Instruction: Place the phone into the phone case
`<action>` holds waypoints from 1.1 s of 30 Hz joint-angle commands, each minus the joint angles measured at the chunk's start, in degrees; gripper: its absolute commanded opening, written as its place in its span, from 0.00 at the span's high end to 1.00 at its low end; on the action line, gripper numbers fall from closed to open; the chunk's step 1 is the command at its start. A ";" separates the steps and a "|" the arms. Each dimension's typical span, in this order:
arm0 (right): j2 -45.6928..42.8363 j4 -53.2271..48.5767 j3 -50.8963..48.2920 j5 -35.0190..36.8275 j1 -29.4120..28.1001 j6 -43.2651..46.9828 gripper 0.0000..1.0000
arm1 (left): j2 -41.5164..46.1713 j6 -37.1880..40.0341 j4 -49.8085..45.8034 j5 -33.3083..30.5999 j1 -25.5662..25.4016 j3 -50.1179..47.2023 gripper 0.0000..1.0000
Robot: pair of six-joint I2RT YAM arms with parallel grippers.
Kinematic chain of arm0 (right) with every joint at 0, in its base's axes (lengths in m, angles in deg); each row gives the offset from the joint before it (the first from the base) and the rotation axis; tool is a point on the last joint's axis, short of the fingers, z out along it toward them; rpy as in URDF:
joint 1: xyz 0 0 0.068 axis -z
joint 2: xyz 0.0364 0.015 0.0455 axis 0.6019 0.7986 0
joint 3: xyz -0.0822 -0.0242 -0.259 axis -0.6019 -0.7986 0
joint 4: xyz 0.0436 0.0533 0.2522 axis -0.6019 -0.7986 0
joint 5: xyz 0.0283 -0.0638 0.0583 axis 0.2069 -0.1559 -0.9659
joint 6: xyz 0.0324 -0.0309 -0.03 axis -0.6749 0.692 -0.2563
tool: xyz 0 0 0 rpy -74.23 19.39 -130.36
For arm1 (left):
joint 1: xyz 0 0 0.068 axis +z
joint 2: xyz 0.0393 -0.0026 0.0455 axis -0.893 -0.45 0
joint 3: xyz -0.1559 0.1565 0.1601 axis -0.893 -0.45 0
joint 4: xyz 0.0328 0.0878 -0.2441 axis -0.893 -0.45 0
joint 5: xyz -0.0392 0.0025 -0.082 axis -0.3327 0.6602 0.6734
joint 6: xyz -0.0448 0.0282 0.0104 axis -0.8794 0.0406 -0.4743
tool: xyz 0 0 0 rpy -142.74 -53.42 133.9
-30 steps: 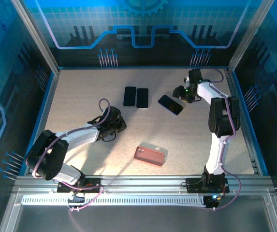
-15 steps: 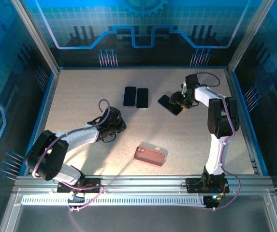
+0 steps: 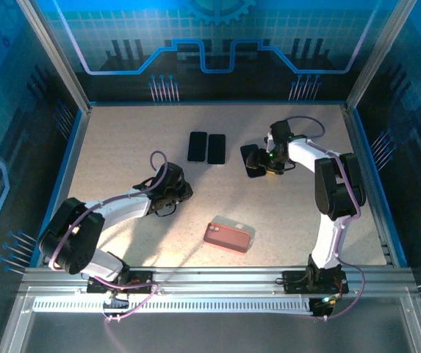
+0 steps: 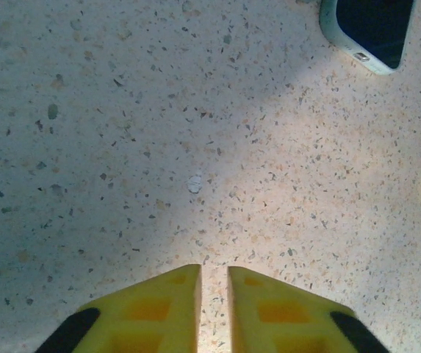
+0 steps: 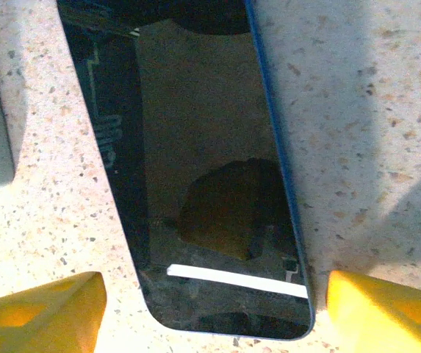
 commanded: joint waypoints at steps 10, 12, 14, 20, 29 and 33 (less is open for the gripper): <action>8.66 -10.91 16.34 15.53 -6.84 14.13 0.12 | -3.21 0.83 -0.21 0.93 -0.39 2.43 0.72; 9.99 -11.54 17.68 16.21 -6.87 14.60 0.11 | -3.12 0.70 0.05 0.70 -0.44 2.27 0.72; 11.07 -12.15 18.83 17.03 -6.84 15.26 0.10 | -3.33 0.70 0.38 0.75 -0.43 2.17 0.72; 13.39 -13.86 20.28 19.43 -7.30 16.47 0.09 | -3.38 0.26 0.71 0.64 -0.41 1.67 0.74; 16.43 -15.17 22.20 18.35 -7.36 16.40 0.16 | -3.48 0.22 0.41 0.25 -0.32 2.08 0.74; 18.19 -16.36 23.92 17.36 -7.36 16.14 0.26 | -3.45 0.34 -0.04 -0.03 -0.31 2.27 0.75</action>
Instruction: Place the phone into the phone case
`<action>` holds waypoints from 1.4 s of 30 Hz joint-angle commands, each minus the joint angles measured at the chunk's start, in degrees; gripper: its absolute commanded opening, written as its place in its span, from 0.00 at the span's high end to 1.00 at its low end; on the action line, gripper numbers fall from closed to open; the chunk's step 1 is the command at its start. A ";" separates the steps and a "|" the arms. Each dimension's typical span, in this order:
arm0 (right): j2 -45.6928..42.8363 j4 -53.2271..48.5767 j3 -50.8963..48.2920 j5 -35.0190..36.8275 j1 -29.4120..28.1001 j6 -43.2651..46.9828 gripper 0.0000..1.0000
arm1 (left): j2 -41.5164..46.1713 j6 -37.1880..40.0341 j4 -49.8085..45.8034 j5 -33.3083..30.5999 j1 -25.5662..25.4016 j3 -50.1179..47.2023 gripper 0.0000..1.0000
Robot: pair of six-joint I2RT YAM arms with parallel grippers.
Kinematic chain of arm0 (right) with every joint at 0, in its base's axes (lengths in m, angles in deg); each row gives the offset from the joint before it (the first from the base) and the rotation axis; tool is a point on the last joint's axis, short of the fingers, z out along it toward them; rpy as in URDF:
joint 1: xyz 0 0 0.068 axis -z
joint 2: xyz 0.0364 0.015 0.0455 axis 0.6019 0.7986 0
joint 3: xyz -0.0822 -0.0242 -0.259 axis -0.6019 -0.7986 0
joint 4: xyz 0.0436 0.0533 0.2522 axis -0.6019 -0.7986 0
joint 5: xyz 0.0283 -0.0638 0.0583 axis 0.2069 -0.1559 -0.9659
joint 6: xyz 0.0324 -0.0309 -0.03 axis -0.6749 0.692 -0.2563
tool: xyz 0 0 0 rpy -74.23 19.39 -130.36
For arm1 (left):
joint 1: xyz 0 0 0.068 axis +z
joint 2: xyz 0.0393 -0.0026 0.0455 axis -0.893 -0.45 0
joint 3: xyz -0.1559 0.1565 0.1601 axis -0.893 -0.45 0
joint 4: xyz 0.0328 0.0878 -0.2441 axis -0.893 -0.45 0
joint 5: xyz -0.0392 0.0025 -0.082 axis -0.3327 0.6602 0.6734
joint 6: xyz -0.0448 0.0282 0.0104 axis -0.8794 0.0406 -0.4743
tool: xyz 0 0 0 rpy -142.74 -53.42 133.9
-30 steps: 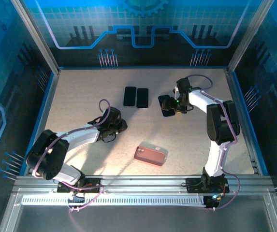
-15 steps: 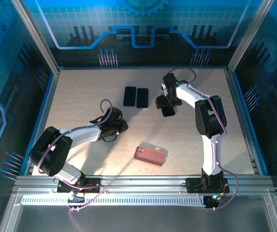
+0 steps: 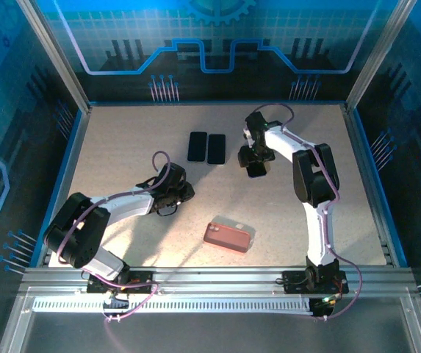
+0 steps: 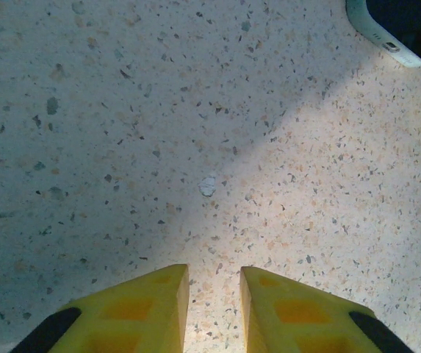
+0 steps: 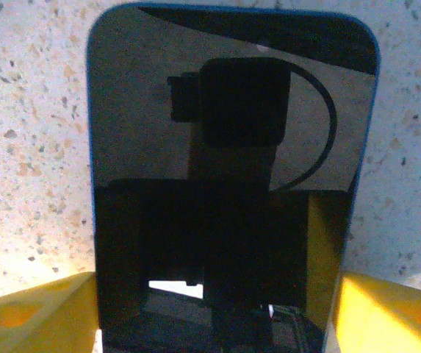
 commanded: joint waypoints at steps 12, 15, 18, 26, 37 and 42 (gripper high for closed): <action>-3.46 -0.67 -2.04 -3.11 -0.46 0.44 0.34 | 0.72 0.71 0.42 0.13 -0.33 1.70 0.75; -7.29 -1.16 -3.69 -4.86 -0.64 0.63 0.34 | 0.83 0.65 1.87 1.18 -0.23 2.12 0.73; -11.17 -0.89 -6.70 -6.16 -1.41 0.39 0.34 | 0.69 -0.06 4.88 2.63 -0.24 2.18 0.67; -17.79 -0.33 -13.36 -8.42 -4.86 0.47 0.33 | -3.32 -0.15 8.07 9.09 0.05 7.30 0.56; -20.57 1.06 -17.11 -13.17 -10.01 -2.19 0.32 | -9.54 -3.03 15.61 14.90 -0.06 11.81 0.48; -21.28 1.63 -17.18 -15.20 -10.90 -3.26 0.32 | -12.11 -4.35 18.26 16.49 -0.25 13.04 0.50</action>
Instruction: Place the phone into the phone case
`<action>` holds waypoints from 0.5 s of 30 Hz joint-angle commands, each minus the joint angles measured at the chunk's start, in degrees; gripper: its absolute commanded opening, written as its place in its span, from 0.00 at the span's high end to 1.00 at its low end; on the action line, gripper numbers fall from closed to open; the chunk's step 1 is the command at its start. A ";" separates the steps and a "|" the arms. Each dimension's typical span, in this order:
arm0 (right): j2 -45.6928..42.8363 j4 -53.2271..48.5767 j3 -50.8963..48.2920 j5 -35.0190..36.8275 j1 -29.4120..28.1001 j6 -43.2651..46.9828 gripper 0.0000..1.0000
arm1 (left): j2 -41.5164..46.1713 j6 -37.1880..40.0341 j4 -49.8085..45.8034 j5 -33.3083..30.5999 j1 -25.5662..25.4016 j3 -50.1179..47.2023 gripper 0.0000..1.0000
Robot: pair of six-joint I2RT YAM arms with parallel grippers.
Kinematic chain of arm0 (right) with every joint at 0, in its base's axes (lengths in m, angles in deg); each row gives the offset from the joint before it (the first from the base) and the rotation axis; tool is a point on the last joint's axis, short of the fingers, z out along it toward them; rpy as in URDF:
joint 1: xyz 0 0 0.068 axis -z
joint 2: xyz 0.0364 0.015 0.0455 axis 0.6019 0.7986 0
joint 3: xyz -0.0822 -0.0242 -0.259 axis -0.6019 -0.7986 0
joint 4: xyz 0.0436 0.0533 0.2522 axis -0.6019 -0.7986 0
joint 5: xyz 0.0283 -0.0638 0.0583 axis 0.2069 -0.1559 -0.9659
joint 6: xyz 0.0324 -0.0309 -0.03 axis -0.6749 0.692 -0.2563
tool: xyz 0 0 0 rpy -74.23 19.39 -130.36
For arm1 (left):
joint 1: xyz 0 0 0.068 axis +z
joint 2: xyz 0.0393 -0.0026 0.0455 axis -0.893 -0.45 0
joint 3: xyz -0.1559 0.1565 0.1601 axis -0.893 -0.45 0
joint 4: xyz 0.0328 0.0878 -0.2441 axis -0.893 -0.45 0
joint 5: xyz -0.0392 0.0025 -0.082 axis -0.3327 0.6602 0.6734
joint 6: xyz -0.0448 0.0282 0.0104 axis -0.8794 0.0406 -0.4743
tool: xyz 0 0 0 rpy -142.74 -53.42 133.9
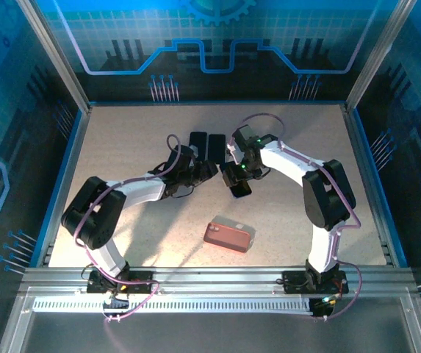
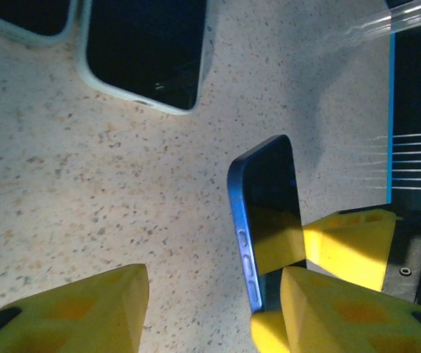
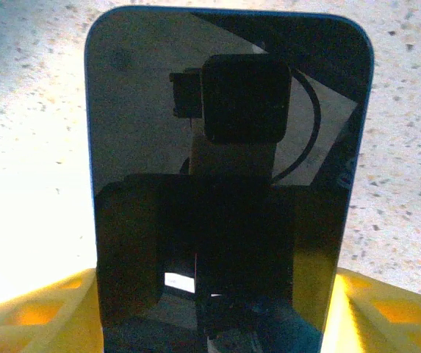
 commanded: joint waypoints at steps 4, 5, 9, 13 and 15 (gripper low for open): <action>-3.63 0.85 0.11 -3.50 -1.13 -1.87 0.32 | -2.85 -1.81 4.36 3.38 -0.28 2.51 0.52; -3.67 0.84 0.15 -3.68 -1.21 -1.98 0.32 | -3.16 -1.91 4.78 3.58 -0.23 2.61 0.52; -3.94 1.28 -0.02 -4.99 -1.37 -2.69 0.32 | -4.75 -2.11 5.49 4.03 -0.40 3.14 0.54; -3.94 1.45 -0.12 -5.64 -1.50 -3.24 0.32 | -5.66 -2.59 6.78 4.00 -0.42 3.13 0.56; -3.95 1.29 0.04 -5.85 -1.56 -3.41 0.32 | -5.90 -2.74 6.96 4.00 -0.43 3.23 0.56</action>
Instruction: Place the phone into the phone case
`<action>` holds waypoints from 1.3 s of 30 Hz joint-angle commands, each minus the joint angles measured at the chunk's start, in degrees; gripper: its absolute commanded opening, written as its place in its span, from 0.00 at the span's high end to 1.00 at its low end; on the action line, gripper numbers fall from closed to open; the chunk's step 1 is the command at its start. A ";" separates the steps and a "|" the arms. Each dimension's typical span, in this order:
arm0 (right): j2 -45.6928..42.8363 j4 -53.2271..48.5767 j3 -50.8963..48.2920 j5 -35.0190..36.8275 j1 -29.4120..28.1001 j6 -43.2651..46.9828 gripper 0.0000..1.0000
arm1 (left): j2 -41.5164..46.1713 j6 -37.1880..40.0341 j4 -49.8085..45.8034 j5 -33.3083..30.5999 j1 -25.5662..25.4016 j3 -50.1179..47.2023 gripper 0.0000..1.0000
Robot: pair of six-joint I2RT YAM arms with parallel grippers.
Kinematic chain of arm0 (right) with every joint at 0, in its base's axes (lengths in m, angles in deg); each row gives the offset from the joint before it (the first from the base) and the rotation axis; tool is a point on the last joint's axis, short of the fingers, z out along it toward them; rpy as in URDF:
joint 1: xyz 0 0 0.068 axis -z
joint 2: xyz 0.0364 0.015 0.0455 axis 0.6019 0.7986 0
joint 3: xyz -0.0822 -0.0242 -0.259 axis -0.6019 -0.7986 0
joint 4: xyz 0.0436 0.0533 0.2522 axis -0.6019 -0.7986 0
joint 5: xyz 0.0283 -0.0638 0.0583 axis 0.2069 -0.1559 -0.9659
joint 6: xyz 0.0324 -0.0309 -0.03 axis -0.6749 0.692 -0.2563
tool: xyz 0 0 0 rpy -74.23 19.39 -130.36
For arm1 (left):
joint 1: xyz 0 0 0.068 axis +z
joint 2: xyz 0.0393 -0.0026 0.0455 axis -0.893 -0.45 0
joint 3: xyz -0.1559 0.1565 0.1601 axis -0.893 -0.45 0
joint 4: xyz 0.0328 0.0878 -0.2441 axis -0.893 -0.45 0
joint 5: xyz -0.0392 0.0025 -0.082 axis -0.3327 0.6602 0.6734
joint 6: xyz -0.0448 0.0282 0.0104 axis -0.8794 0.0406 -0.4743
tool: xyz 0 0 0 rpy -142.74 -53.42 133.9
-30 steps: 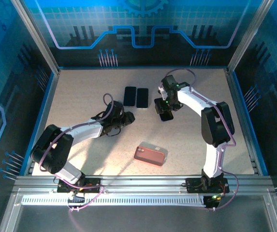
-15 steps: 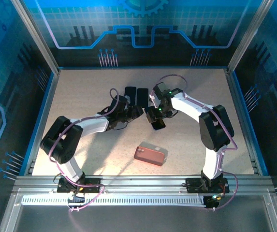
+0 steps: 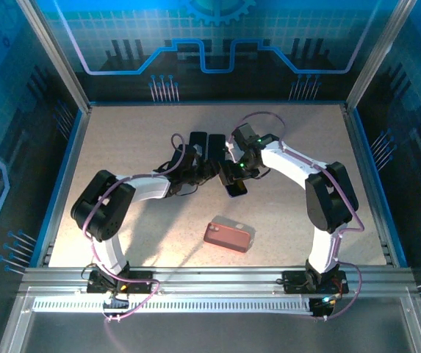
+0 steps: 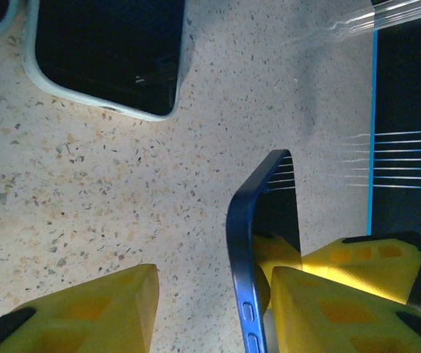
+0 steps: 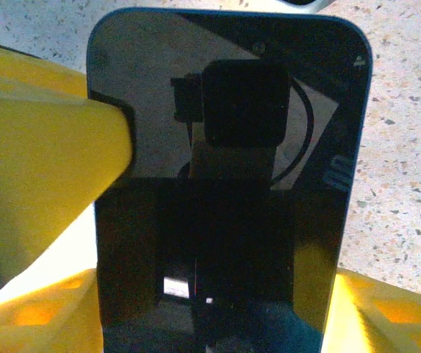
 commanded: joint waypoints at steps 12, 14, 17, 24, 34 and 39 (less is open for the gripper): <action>-2.23 0.50 0.66 -4.32 -1.23 -1.90 0.32 | -2.12 -1.74 2.59 0.83 -0.57 1.94 0.59; -2.17 0.46 0.87 -4.86 -1.32 -1.98 0.32 | -2.37 -1.92 2.76 0.67 -0.51 2.03 0.61; -2.06 0.23 1.11 -4.87 -1.57 -2.04 0.32 | -2.66 -2.30 3.30 0.83 -0.58 2.11 0.63; -2.27 -0.08 1.63 -5.48 -2.03 -2.34 0.32 | -2.64 -2.33 3.25 0.73 -0.51 2.12 0.71; -3.26 -0.21 1.36 -6.66 -2.28 -2.35 0.32 | -2.47 -2.53 3.42 1.15 -0.50 1.85 1.00; -3.55 0.43 -0.37 -7.75 -1.91 -2.38 0.29 | -1.88 -3.01 4.48 0.92 -0.55 0.91 1.00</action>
